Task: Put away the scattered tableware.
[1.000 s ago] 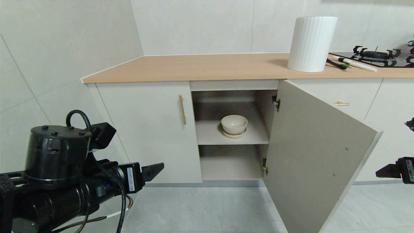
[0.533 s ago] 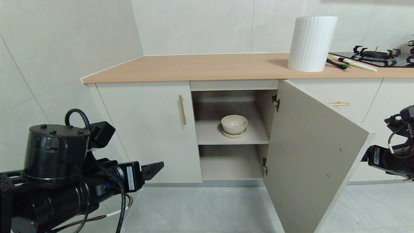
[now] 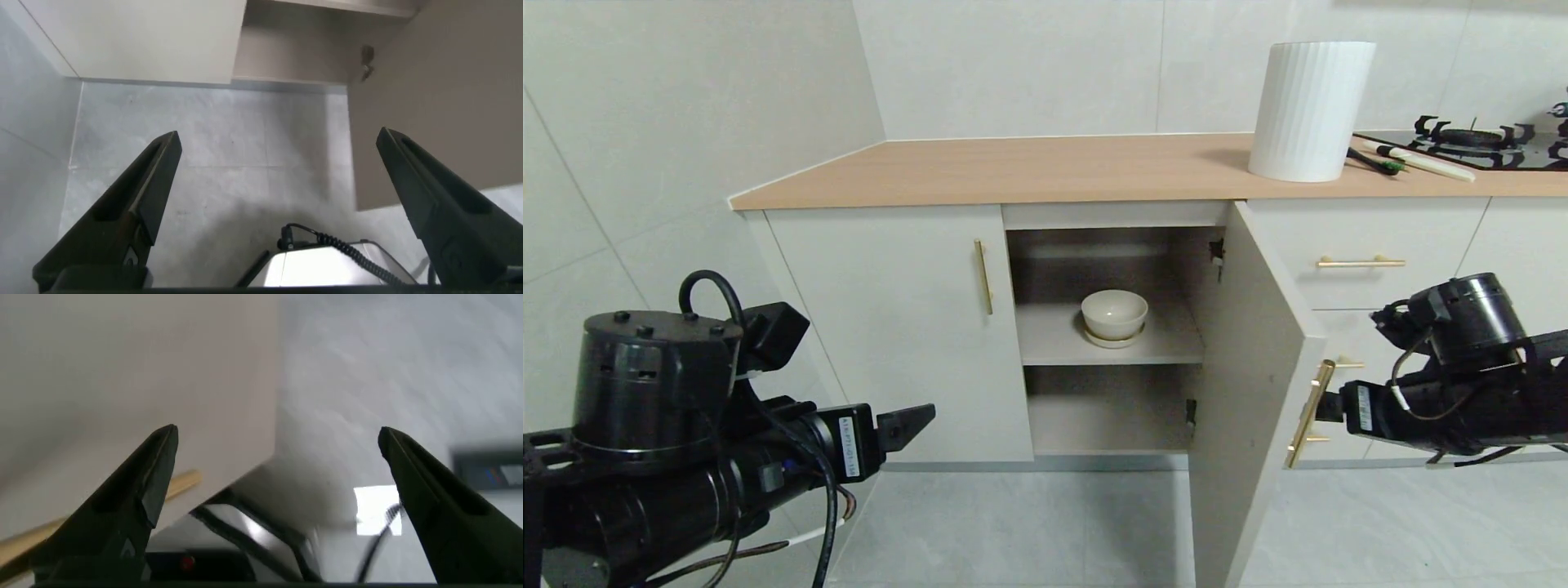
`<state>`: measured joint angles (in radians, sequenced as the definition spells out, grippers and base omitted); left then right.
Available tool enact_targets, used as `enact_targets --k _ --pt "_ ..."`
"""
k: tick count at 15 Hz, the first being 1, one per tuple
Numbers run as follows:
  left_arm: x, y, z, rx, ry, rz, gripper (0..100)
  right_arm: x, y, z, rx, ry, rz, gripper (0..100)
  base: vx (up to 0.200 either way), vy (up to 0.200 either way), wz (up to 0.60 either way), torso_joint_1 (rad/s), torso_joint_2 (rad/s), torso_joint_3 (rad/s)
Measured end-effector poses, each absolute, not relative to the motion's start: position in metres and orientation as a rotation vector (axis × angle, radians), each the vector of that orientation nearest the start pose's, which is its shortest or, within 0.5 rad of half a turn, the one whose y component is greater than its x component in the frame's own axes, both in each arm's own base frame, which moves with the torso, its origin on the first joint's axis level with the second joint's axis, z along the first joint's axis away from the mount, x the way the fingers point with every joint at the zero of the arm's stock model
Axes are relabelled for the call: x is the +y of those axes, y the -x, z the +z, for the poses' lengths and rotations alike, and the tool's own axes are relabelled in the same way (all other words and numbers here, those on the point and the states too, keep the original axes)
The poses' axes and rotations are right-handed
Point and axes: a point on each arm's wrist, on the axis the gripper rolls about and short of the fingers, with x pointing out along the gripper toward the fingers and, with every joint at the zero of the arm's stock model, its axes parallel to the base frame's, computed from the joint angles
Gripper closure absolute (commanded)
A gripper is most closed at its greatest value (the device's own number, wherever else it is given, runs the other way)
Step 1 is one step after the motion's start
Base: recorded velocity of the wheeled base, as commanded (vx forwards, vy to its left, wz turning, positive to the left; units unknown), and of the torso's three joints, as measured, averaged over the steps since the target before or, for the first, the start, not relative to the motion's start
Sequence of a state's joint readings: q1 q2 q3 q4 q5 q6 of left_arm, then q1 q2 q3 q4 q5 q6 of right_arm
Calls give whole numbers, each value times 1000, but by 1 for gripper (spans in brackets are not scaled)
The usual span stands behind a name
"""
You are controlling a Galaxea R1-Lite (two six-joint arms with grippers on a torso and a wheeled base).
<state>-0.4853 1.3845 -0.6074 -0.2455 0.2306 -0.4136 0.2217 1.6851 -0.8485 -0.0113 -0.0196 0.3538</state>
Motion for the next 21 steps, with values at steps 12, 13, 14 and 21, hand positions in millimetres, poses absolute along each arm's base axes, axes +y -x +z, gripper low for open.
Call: enact_targets --k 12,13,14,21 --pt "-93 -187 175 537 211 -143 0 164 -338 93 693 -297 254 0 0 0 0 0 0 0" --pt "-93 -187 174 538 211 -142 0 165 -339 90 699 -297 251 0 0 0 0 0 0 0" --pt "-93 -187 175 538 212 -142 0 165 -340 87 706 -296 251 0 0 0 0 0 0 0" --pt "-92 -185 172 557 191 -142 0 174 -342 77 714 -316 254 0 114 0 0 -1 1 2"
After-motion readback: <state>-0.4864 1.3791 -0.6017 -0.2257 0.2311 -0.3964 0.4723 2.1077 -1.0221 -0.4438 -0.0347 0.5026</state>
